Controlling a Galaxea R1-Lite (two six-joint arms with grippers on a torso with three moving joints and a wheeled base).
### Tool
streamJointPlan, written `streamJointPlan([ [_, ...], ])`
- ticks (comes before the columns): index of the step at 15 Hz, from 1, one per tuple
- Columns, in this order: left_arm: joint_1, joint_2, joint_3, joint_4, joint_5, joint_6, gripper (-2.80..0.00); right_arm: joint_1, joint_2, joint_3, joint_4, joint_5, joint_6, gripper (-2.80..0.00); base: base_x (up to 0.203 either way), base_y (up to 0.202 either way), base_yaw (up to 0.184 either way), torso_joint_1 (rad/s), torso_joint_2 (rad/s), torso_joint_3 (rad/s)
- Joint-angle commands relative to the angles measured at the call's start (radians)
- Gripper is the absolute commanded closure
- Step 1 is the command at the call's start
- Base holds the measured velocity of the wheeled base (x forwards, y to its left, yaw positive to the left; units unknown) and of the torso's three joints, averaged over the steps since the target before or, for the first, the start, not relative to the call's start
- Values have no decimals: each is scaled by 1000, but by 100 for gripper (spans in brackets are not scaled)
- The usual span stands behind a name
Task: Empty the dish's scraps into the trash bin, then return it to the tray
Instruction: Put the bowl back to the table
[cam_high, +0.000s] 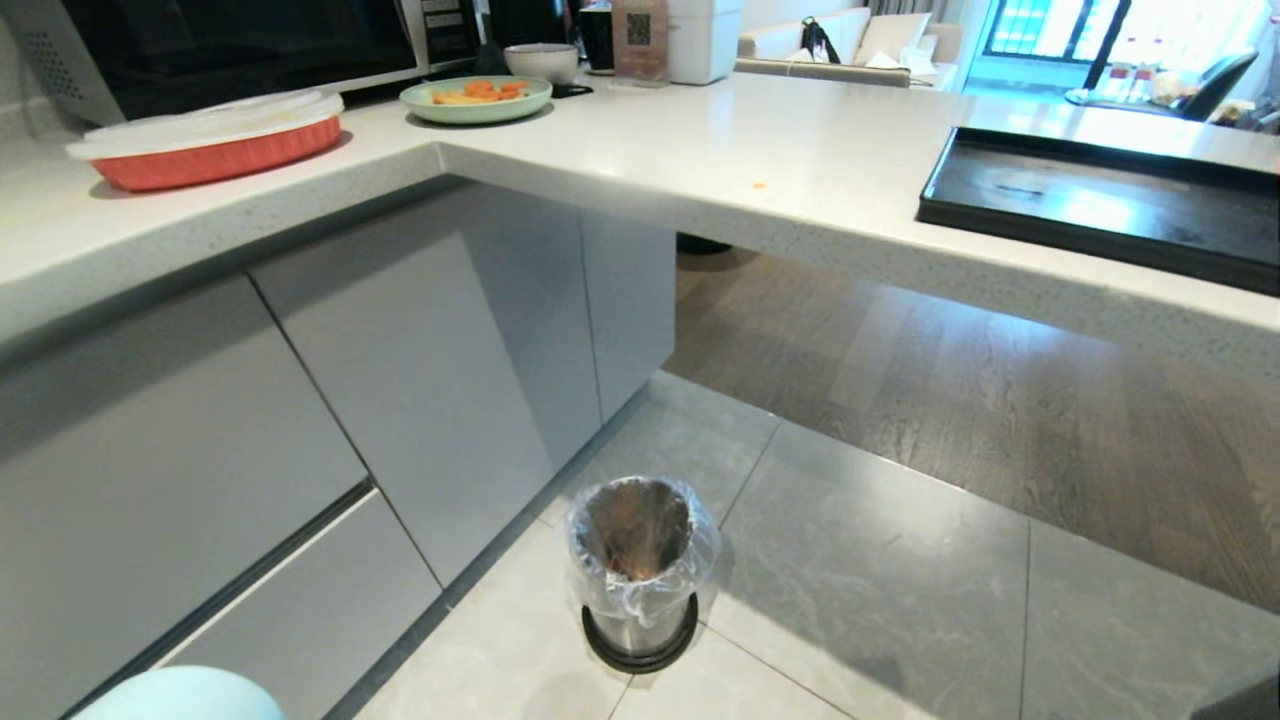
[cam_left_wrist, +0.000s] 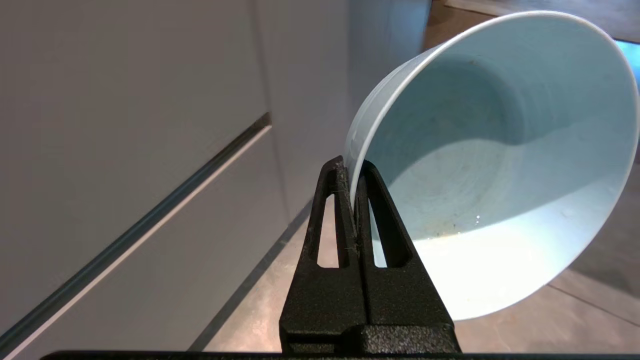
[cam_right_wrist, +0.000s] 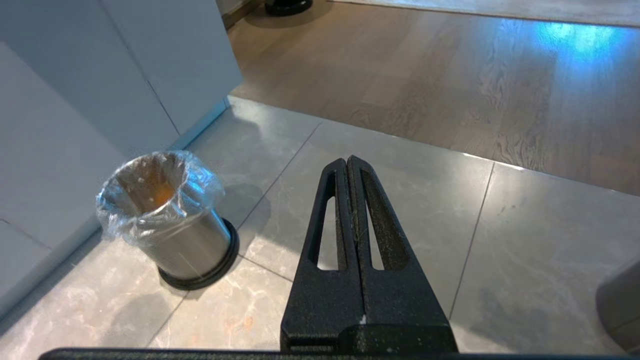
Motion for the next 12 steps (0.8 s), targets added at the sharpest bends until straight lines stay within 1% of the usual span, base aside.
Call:
streamJointPlan([
  [1,1,1,0,-1,-2,0,0,0,0,-1,1,-1,0,0,-6,0,-103,3,2,3],
  [12,1,1,0,-1,-2,0,0,0,0,1,1,-1,0,0,1,9,-173,3,2,3],
])
